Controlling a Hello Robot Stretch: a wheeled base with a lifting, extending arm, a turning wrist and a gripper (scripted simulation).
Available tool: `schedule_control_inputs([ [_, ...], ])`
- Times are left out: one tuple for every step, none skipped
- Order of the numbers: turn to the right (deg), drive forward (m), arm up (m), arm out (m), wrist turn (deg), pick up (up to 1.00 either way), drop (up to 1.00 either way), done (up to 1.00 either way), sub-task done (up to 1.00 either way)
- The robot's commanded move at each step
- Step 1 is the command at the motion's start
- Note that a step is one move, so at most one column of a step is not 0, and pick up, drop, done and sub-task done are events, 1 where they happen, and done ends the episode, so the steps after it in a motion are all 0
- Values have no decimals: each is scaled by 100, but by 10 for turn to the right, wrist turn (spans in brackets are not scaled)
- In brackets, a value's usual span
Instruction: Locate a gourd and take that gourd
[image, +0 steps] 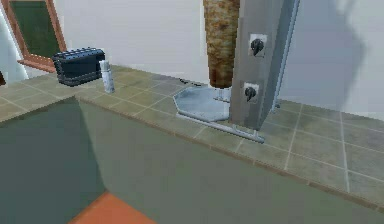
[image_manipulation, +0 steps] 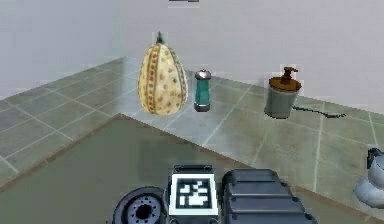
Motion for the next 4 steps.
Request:
schedule_control_inputs([
  [0,0,0,44,0,0,0,0,0],
  [0,0,0,0,450,0,0,0,0],
  [0,0,0,0,450,0,0,0,0],
  [0,0,0,0,450,0,0,0,0],
])
